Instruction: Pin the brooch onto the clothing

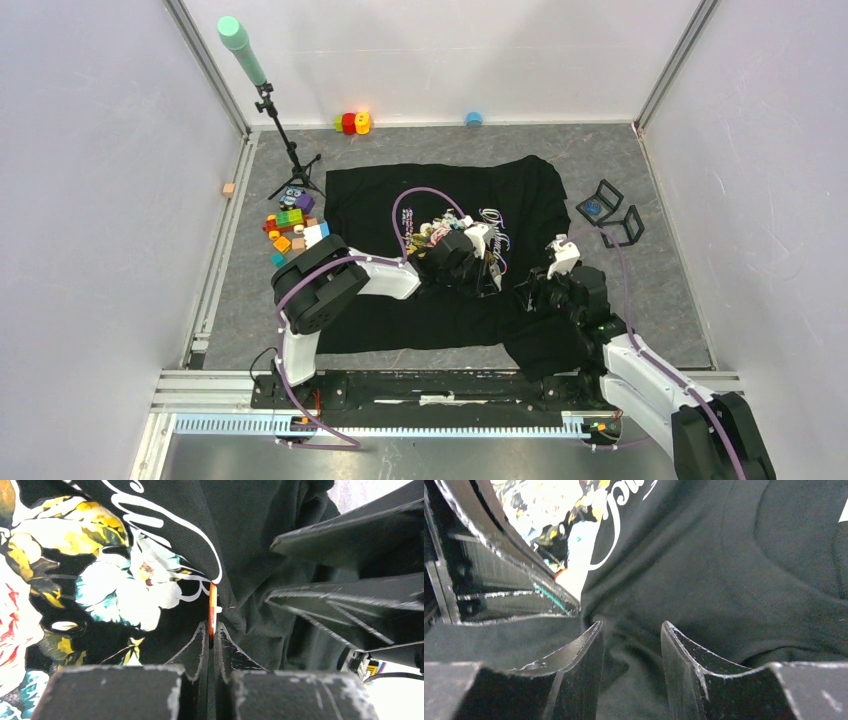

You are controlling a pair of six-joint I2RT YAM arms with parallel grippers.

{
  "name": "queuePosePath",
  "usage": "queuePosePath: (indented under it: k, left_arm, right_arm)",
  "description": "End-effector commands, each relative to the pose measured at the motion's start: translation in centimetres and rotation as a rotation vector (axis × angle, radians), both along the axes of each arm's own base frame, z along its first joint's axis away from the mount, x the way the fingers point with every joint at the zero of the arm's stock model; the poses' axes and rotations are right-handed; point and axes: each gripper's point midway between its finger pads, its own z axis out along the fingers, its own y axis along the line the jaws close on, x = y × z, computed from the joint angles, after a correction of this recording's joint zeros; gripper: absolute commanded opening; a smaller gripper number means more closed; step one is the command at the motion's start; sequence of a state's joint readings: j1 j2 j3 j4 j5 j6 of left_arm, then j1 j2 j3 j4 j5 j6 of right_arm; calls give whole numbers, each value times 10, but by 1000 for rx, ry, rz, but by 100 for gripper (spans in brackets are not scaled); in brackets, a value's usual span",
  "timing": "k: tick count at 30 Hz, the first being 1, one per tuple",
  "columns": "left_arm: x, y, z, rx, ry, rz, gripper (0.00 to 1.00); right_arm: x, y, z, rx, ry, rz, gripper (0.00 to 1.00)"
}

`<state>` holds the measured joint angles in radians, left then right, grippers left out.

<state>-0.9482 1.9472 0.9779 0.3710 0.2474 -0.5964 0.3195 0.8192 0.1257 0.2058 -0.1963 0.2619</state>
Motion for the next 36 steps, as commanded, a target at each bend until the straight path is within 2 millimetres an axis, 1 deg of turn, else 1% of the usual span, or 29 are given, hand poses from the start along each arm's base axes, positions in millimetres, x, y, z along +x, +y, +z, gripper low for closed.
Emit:
queuePosePath:
  k: [1, 3, 4, 5, 7, 9, 12, 15, 20, 23, 27, 29, 30, 31, 34, 36]
  left_arm:
    - [-3, -13, 34, -107, -63, -69, 2]
    - [-4, -13, 37, -124, -67, -74, 2]
    - [-4, -14, 39, -135, -66, -77, 2]
    - [-5, -15, 41, -146, -66, -81, 2]
    - [-6, -18, 45, -169, -63, -86, 2]
    - [-7, -20, 49, -193, -61, -93, 2]
    - [-8, -22, 55, -216, -63, -101, 2]
    - [-7, -20, 58, -219, -70, -100, 2]
    - [-5, -14, 58, -218, -61, -90, 2]
    - [-4, -9, 60, -220, -48, -95, 2]
    - [-11, -7, 70, -267, -14, -154, 2]
    - [-15, -7, 76, -283, -10, -181, 2]
    - [-17, -7, 78, -291, -7, -191, 2]
    - [-18, -7, 80, -297, -3, -200, 2]
    - [-24, -9, 85, -312, 9, -231, 2]
    - [-25, -9, 86, -313, 12, -242, 2]
  right_arm:
    - [-6, 17, 8, 100, -70, 88, 50]
    - [-10, 18, 5, 120, -83, 92, 49]
    - [-10, 19, 8, 131, -100, 92, 49]
    - [-16, 17, 0, 137, -92, 90, 49]
    - [-19, 16, -4, 147, -90, 83, 48]
    - [-22, 15, -10, 149, -68, 71, 45]
    - [-26, 11, -23, 133, -7, 49, 37]
    - [-29, 11, -27, 138, 14, 43, 35]
    - [-25, 14, -14, 148, -31, 63, 35]
    - [-23, 18, -2, 152, -74, 98, 41]
    - [-25, 28, 15, 155, -130, 186, 46]
    - [-30, 34, 18, 158, -137, 237, 47]
    - [-27, 36, 28, 161, -161, 254, 47]
    - [-26, 38, 32, 163, -170, 262, 47]
    - [-26, 40, 38, 174, -197, 274, 47]
    - [-25, 40, 43, 178, -214, 277, 45]
